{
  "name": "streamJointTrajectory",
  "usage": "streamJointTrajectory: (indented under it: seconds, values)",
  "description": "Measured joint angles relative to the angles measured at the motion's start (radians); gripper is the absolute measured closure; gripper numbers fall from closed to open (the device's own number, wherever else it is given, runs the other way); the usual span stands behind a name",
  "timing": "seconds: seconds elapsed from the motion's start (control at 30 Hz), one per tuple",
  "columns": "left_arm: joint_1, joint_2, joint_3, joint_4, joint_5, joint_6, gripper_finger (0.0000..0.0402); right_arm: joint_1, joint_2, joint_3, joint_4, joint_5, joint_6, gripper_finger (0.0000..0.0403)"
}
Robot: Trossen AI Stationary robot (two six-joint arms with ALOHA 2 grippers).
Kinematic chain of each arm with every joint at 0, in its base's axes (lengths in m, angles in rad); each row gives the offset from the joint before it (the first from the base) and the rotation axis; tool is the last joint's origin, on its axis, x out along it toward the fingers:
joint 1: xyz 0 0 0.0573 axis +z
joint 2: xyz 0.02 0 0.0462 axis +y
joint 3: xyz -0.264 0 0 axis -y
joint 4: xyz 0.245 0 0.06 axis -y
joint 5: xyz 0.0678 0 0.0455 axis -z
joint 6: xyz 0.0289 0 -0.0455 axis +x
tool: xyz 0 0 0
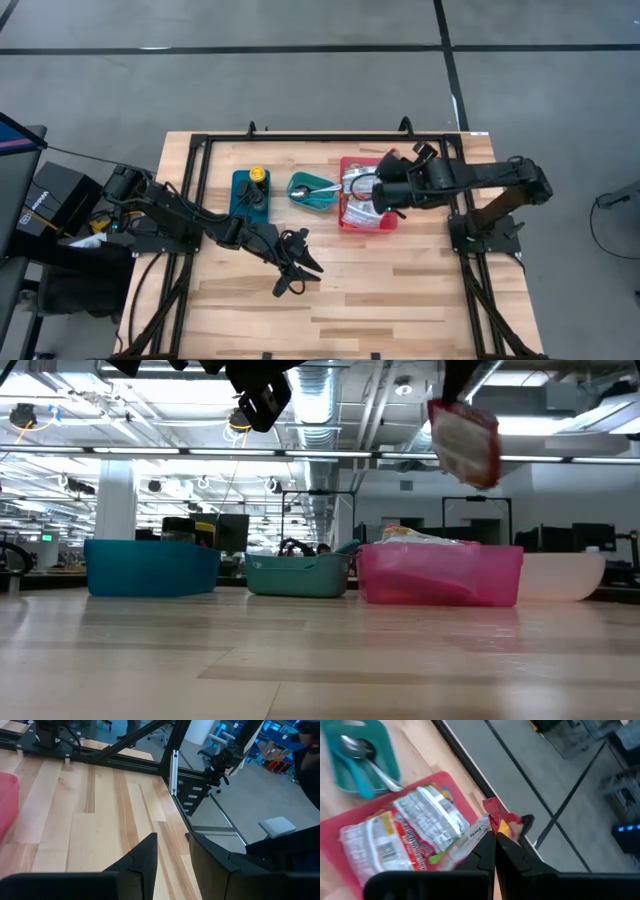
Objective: Pick & Place Food Item
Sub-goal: Put the red noodle pack into the red bin
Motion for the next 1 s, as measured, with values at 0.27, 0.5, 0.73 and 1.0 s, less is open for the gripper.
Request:
streamJointTrajectory:
  seconds: [0.27, 0.5, 0.73, 1.0]
  values:
    - [0.000, 0.000, 0.000, 0.000, 0.000, 0.001, 0.0293, -0.111, -0.087, -0.219, 0.195, -0.053, -0.074, 0.0403]
    - [0.000, 0.000, 0.000, 0.001, 0.000, 0.002, 0.0293, -0.177, -0.128, -0.355, 0.344, -0.102, -0.133, 0.0403]
    - [0.000, 0.000, 0.000, 0.004, 0.000, 0.003, 0.0293, -0.220, -0.131, -0.387, 0.392, -0.122, -0.163, 0.0403]
    - [0.000, 0.000, 0.000, 0.004, 0.000, 0.003, 0.0293, -0.245, -0.130, -0.399, 0.452, -0.163, -0.202, 0.0403]
